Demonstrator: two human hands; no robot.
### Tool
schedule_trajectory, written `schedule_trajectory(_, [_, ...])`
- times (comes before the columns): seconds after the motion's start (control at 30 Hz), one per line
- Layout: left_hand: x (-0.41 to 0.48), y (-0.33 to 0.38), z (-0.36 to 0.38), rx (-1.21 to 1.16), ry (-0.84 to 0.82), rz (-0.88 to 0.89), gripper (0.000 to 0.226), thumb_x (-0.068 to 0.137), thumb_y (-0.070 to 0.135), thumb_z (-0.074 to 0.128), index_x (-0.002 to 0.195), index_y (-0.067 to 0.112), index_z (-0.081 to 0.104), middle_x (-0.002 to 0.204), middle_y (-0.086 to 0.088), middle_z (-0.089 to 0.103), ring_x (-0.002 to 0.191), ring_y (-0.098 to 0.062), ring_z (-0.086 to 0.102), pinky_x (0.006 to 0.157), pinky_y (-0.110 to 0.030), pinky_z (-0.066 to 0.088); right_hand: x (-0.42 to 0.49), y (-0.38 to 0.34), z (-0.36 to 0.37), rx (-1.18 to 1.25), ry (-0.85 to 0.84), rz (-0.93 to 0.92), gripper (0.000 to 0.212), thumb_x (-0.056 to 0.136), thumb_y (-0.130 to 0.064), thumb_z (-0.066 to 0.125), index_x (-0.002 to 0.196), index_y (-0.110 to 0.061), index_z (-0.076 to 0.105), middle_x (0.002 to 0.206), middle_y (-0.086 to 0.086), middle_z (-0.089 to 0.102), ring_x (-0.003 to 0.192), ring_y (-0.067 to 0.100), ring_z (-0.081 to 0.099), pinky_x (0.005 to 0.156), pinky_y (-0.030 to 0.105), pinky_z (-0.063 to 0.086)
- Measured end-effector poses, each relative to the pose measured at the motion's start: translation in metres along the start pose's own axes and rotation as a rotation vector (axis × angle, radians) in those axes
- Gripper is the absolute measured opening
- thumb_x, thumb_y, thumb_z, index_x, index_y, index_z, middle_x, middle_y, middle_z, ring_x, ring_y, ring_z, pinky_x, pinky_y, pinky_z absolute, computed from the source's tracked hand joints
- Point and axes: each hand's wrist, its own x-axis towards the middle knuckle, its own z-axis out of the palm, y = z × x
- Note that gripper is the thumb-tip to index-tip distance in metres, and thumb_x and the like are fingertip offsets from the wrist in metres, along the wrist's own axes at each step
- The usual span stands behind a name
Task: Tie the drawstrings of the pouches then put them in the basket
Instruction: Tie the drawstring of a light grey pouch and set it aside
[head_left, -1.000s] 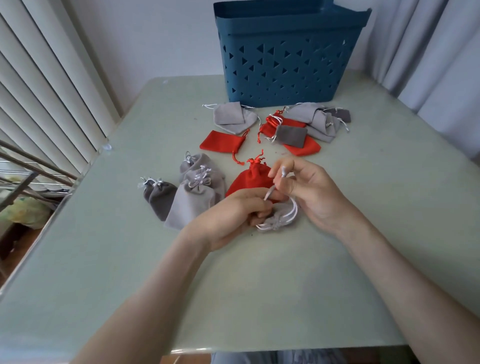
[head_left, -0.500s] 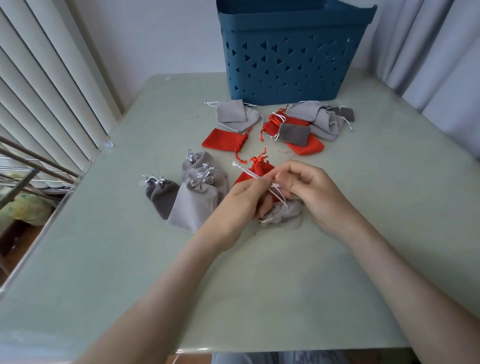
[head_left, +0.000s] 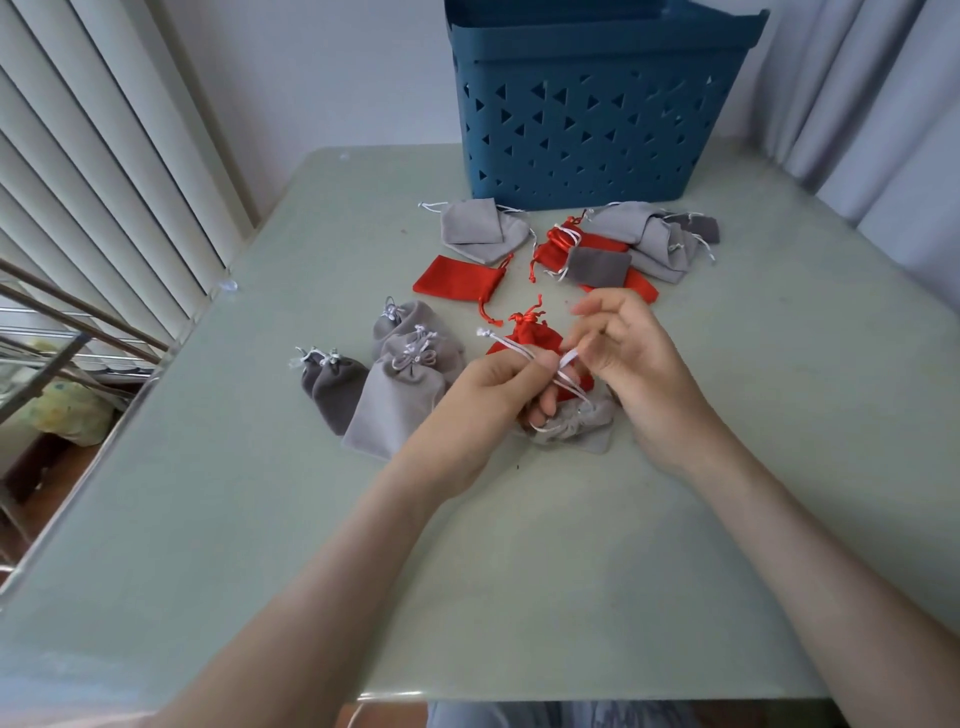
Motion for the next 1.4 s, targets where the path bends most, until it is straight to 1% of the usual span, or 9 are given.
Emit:
schedule_trajectory(0.1, [0.002,0.002,-0.005,-0.188,0.057,0.038,0.029,0.097,0.015,0.048,0.071,0.008,0.058,0.057,0.004,0.054,0.055,-0.008,0.045,0.060,-0.022,0.036,-0.002,0.006,0.003,-0.038,-0.202,0.166,0.032,0.078,-0.013,0.067,0.106,-0.018,0.052,0.079,-0.010,0.065,0.081,0.009,0.060,0.081,0.022,0.048])
schedule_trajectory(0.2, [0.003,0.005,-0.011,-0.312,0.100,0.068,0.024,0.097,0.015,0.045,0.081,0.005,0.059,0.059,0.004,0.056,0.057,-0.008,0.048,0.063,-0.022,0.038,-0.003,0.006,0.006,-0.023,-0.240,0.233,0.001,0.083,-0.018,0.061,0.083,-0.018,0.061,0.082,-0.004,0.062,0.079,0.007,0.054,0.074,0.016,0.044])
schedule_trajectory(0.27, [0.002,0.006,-0.014,-0.299,0.087,0.066,0.024,0.096,0.016,0.044,0.082,0.007,0.061,0.061,0.002,0.058,0.059,-0.009,0.052,0.066,-0.023,0.040,-0.003,0.005,0.004,0.073,-0.218,0.269,0.010,0.084,-0.019,0.058,0.075,-0.014,0.059,0.083,0.002,0.057,0.076,0.008,0.050,0.068,0.016,0.041])
schedule_trajectory(0.5, [0.003,0.005,-0.020,-0.051,0.054,0.033,0.010,0.090,0.005,0.057,0.087,0.006,0.066,0.072,-0.001,0.068,0.069,-0.012,0.060,0.082,-0.032,0.045,-0.001,0.003,-0.002,0.219,-0.076,0.363,0.012,0.078,-0.013,0.063,0.069,-0.011,0.056,0.068,0.004,0.054,0.059,0.010,0.050,0.056,0.019,0.041])
schedule_trajectory(0.77, [-0.001,-0.006,-0.008,0.626,0.387,0.399,0.017,0.087,0.012,0.063,0.102,0.020,0.060,0.064,0.031,0.060,0.066,0.005,0.056,0.063,-0.005,0.037,-0.002,0.001,0.003,0.171,-0.120,0.342,0.018,0.094,-0.007,0.046,0.081,-0.010,0.059,0.071,0.002,0.061,0.067,0.012,0.056,0.066,0.022,0.043])
schedule_trajectory(0.9, [-0.001,-0.009,-0.008,0.750,0.410,0.530,0.017,0.088,0.027,0.054,0.089,0.013,0.064,0.077,0.008,0.066,0.073,-0.006,0.054,0.067,-0.008,0.037,-0.002,0.004,0.009,0.238,-0.122,0.393,0.016,0.086,-0.007,0.058,0.102,-0.010,0.058,0.079,0.006,0.068,0.069,0.015,0.064,0.066,0.021,0.052])
schedule_trajectory(1.07, [0.001,-0.013,-0.012,0.825,0.453,0.713,0.007,0.085,0.010,0.061,0.086,0.009,0.068,0.088,0.003,0.061,0.083,-0.013,0.049,0.077,-0.011,0.034,-0.001,0.006,0.010,0.189,-0.056,0.381,0.015,0.082,-0.020,0.061,0.087,-0.006,0.063,0.088,0.019,0.064,0.072,0.021,0.059,0.068,0.024,0.049])
schedule_trajectory(1.23, [0.001,-0.006,-0.009,0.605,0.463,0.636,0.006,0.084,0.019,0.065,0.079,0.017,0.068,0.091,0.006,0.057,0.092,-0.013,0.052,0.085,-0.017,0.038,0.001,0.006,0.008,0.177,0.040,0.307,0.019,0.097,-0.012,0.047,0.081,-0.012,0.057,0.073,-0.001,0.062,0.065,0.007,0.054,0.067,0.023,0.042])
schedule_trajectory(1.4, [0.000,-0.001,-0.008,0.273,0.403,0.311,0.023,0.090,0.014,0.062,0.070,0.014,0.051,0.063,0.012,0.051,0.063,-0.003,0.045,0.062,-0.016,0.037,0.007,-0.002,-0.002,0.565,0.121,0.116,0.016,0.097,-0.017,0.036,0.085,-0.016,0.047,0.094,0.002,0.071,0.095,0.012,0.066,0.084,0.026,0.050])
